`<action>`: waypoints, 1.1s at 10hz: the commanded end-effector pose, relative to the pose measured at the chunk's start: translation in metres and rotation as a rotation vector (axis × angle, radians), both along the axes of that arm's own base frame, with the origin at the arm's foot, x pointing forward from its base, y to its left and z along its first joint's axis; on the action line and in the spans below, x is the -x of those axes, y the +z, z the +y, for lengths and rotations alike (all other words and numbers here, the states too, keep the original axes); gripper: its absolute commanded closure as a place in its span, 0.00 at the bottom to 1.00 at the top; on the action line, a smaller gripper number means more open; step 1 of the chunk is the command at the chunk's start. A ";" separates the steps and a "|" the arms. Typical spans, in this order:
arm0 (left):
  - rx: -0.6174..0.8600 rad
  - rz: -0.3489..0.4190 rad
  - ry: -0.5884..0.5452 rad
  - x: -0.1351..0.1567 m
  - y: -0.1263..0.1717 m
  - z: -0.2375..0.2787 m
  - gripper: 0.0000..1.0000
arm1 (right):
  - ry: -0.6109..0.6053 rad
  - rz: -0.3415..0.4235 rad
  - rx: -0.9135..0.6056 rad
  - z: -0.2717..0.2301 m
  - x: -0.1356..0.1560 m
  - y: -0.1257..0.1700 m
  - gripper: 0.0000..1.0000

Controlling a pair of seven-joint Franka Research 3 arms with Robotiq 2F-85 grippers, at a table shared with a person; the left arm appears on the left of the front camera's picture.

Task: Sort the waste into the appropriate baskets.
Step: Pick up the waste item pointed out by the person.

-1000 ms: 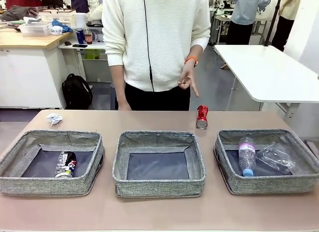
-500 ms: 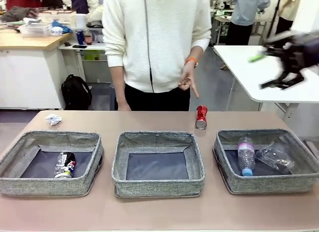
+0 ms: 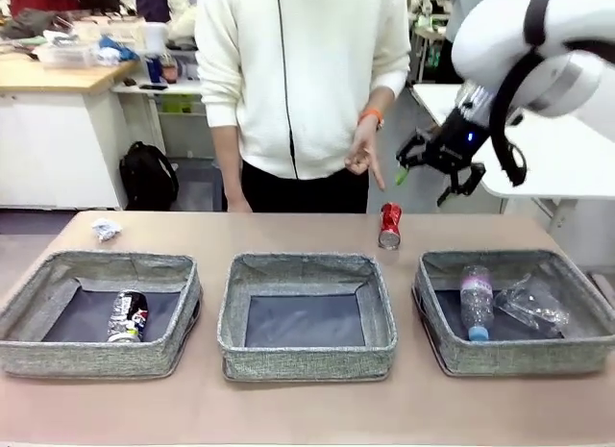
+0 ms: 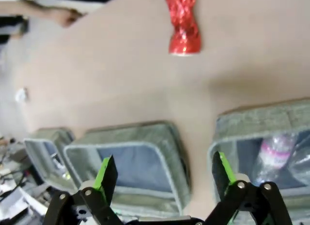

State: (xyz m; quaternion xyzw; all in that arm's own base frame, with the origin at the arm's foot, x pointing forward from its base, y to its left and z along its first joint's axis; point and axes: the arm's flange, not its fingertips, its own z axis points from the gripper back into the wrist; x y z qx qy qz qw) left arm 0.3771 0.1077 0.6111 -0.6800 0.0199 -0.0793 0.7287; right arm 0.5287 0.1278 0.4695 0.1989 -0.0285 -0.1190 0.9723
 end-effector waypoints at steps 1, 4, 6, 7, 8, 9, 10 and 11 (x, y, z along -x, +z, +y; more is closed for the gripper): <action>0.006 -0.019 -0.007 0.002 0.003 0.002 0.00 | 0.010 -0.077 0.031 -0.006 -0.019 0.007 0.00; 0.006 -0.019 -0.007 0.002 0.003 0.002 0.00 | 0.006 -0.008 0.017 -0.004 -0.016 -0.007 0.00; 0.006 -0.019 -0.007 0.002 0.003 0.002 0.00 | 0.026 -0.058 0.267 0.030 -0.038 -0.036 0.00; 0.006 -0.019 -0.007 0.002 0.003 0.002 0.00 | 0.012 -0.050 0.306 0.037 -0.054 -0.046 0.00; 0.006 -0.019 -0.007 0.002 0.003 0.002 0.00 | -0.002 -0.041 0.345 0.042 -0.068 -0.060 0.00; 0.006 -0.019 -0.007 0.002 0.003 0.002 0.00 | 0.018 -0.047 0.380 0.046 -0.086 -0.078 0.00; 0.006 -0.019 -0.007 0.002 0.003 0.002 0.00 | 0.055 -0.065 0.382 0.050 -0.100 -0.093 0.00; 0.006 -0.019 -0.007 0.002 0.003 0.002 0.00 | 0.055 -0.094 0.385 0.054 -0.109 -0.108 0.00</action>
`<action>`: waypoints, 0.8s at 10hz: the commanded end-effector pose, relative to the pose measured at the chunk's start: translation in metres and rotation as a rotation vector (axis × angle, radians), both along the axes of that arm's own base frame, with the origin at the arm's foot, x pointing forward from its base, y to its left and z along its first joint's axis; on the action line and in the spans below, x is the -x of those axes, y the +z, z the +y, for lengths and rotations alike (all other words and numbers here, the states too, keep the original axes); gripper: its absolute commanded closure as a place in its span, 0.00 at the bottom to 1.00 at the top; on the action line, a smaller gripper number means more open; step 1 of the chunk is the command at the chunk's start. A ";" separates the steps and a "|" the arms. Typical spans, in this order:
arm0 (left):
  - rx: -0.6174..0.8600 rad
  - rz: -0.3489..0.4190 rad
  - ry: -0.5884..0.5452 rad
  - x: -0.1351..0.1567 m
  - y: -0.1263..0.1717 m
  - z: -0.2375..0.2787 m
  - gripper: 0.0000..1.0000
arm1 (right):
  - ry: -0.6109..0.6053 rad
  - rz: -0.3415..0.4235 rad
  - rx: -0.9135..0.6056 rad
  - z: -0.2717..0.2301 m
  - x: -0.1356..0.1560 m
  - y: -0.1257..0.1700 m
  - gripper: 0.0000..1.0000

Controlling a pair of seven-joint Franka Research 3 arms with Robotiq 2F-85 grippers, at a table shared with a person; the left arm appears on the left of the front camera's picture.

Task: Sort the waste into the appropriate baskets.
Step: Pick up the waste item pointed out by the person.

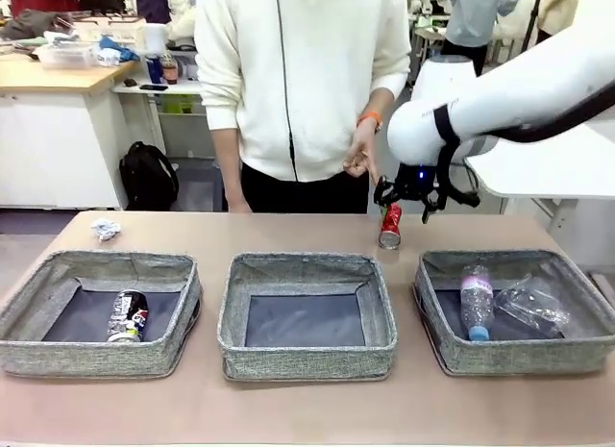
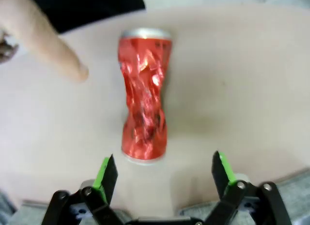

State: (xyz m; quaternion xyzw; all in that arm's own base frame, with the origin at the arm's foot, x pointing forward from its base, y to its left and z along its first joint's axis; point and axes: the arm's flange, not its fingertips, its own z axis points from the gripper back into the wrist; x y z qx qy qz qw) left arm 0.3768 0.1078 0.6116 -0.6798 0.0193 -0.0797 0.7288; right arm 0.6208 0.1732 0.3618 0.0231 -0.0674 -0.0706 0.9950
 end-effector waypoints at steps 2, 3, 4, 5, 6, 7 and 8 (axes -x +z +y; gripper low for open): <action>0.006 -0.018 -0.007 0.002 0.003 0.001 0.00 | -0.008 -0.067 0.017 0.014 -0.030 -0.023 0.00; 0.006 -0.018 -0.007 0.002 0.003 0.001 0.00 | -0.009 -0.071 0.009 0.013 -0.035 -0.031 0.00; 0.006 -0.018 -0.007 0.002 0.003 0.001 0.00 | -0.014 -0.084 0.017 0.012 -0.035 -0.033 0.00; 0.006 -0.018 -0.007 0.002 0.003 0.001 0.00 | -0.009 -0.080 0.012 0.011 -0.033 -0.033 0.00; 0.006 -0.018 -0.007 0.002 0.003 0.001 0.00 | -0.011 -0.073 0.020 0.010 -0.033 -0.032 0.00; 0.006 -0.018 -0.007 0.002 0.003 0.001 0.00 | -0.009 -0.066 0.032 0.009 -0.032 -0.034 0.00; 0.006 -0.018 -0.007 0.002 0.003 0.001 0.00 | -0.018 -0.061 0.049 0.007 -0.032 -0.035 0.00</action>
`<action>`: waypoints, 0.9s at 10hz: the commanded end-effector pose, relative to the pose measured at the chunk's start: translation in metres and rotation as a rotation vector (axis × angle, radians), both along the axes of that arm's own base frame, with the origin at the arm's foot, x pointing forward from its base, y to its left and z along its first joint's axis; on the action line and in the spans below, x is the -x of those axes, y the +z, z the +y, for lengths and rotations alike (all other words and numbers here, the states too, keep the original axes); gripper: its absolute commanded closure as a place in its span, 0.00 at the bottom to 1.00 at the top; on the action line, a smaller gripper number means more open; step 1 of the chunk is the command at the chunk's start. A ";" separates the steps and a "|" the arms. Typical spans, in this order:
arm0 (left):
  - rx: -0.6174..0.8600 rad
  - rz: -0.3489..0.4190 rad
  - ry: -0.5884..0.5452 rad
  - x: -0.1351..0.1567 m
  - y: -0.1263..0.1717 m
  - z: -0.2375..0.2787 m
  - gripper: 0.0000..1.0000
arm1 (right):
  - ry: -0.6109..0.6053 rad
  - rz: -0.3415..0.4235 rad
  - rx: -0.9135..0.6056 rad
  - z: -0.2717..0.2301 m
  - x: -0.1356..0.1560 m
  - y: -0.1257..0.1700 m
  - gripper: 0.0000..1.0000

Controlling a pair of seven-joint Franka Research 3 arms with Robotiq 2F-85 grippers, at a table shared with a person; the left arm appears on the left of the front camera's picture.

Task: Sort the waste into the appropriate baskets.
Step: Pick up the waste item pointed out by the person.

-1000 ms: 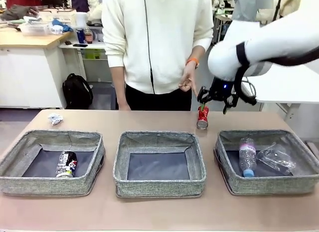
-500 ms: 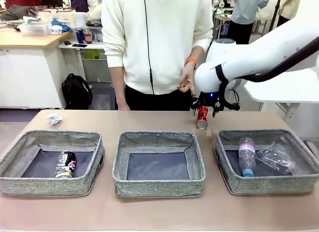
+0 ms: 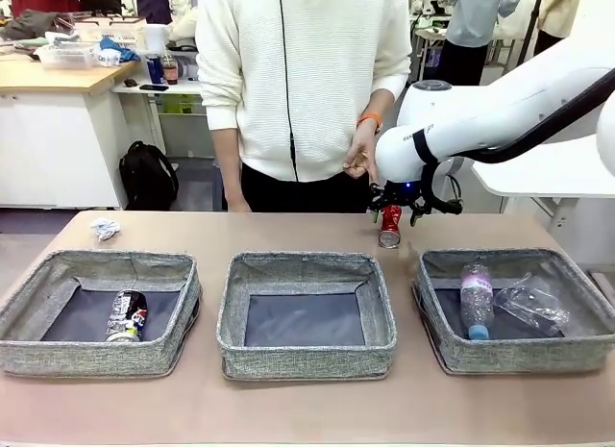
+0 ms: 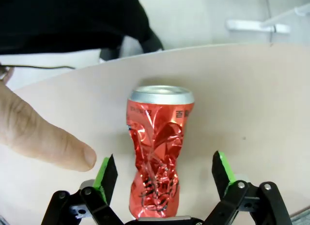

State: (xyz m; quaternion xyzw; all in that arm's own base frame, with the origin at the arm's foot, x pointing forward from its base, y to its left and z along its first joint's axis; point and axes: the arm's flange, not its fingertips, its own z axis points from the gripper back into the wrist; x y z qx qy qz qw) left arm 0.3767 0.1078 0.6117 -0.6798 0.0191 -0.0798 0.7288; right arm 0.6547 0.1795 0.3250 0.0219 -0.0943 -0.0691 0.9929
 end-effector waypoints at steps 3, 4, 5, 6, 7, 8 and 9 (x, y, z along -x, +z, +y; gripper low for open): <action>0.006 -0.017 -0.007 0.002 0.003 0.002 0.00 | -0.009 0.032 0.062 0.002 -0.001 -0.002 0.57; 0.006 -0.017 -0.007 0.002 0.003 0.002 0.00 | -0.004 0.032 0.063 0.003 -0.001 -0.001 0.57; 0.006 -0.017 -0.007 0.002 0.003 0.002 0.00 | -0.004 0.039 0.060 0.003 -0.001 -0.002 1.00; 0.006 -0.017 -0.007 0.002 0.003 0.002 0.00 | 0.001 0.045 0.048 0.003 -0.001 -0.002 0.62; 0.006 -0.017 -0.007 0.002 0.003 0.002 0.00 | 0.005 0.051 0.045 0.003 -0.001 -0.003 1.00; 0.006 -0.017 -0.007 0.002 0.003 0.002 0.00 | 0.008 0.056 0.046 0.003 -0.001 -0.003 1.00; 0.006 -0.017 -0.007 0.002 0.003 0.002 0.00 | 0.009 0.060 0.047 0.003 -0.002 -0.003 1.00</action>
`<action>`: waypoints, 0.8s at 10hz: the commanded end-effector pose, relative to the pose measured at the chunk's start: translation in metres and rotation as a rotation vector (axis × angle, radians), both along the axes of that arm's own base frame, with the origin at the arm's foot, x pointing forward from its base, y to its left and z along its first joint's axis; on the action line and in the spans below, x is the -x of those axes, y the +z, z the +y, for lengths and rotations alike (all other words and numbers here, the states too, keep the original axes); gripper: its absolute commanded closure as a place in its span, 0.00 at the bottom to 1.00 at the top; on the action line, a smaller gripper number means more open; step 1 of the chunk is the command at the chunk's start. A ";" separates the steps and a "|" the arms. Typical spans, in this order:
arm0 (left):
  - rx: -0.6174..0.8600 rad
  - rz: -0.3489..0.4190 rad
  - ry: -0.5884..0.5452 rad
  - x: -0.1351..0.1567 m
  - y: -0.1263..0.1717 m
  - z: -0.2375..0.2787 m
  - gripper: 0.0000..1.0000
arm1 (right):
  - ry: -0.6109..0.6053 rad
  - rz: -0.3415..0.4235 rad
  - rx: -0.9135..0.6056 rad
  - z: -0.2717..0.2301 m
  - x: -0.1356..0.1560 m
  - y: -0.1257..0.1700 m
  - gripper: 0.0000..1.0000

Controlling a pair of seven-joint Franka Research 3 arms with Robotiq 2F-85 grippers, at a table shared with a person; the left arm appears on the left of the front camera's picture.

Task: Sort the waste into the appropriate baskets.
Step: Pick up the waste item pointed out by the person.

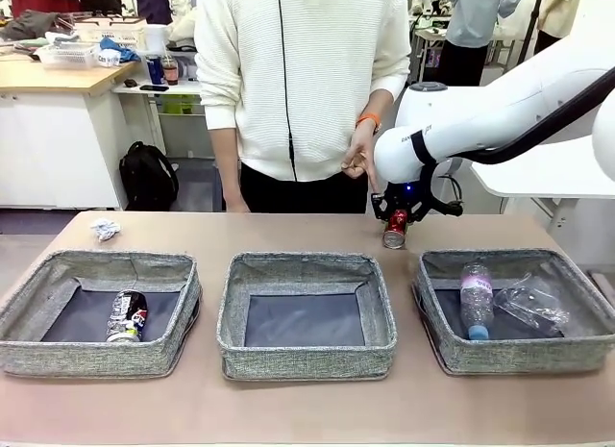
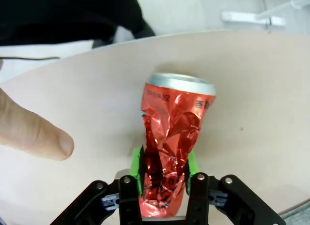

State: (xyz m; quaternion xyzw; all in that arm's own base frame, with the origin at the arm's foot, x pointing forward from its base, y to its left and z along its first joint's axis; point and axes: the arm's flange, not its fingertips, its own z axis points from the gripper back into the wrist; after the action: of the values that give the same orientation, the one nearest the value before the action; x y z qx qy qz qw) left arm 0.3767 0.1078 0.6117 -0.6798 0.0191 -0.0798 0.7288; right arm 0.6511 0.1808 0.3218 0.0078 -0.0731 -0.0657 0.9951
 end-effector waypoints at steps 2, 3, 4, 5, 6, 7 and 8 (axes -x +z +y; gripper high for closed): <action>0.006 -0.017 -0.007 0.002 0.003 0.002 0.00 | 0.003 0.033 0.013 0.001 -0.006 0.000 1.00; 0.006 -0.017 -0.007 0.002 0.003 0.002 0.00 | -0.028 0.073 -0.017 -0.001 -0.009 -0.001 1.00; 0.006 -0.017 -0.007 0.002 0.003 0.002 0.00 | -0.036 0.097 -0.021 -0.002 -0.011 -0.002 1.00; 0.006 -0.017 -0.007 0.002 0.003 0.002 0.00 | -0.044 0.108 -0.026 -0.003 -0.011 -0.002 1.00; 0.006 -0.017 -0.007 0.002 0.003 0.002 0.00 | -0.050 0.101 -0.021 -0.003 -0.011 -0.003 1.00; 0.006 -0.017 -0.007 0.002 0.003 0.002 0.00 | -0.043 0.089 -0.007 -0.002 -0.011 -0.004 1.00; 0.006 -0.017 -0.007 0.002 0.003 0.002 0.00 | -0.031 0.088 -0.004 -0.002 -0.010 -0.004 1.00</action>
State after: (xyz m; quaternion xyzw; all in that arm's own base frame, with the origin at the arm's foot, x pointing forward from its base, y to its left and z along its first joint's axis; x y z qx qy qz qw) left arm 0.3767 0.1078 0.6117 -0.6798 0.0191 -0.0798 0.7288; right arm 0.6582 0.1781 0.3243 0.0103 -0.0368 -0.0831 0.9958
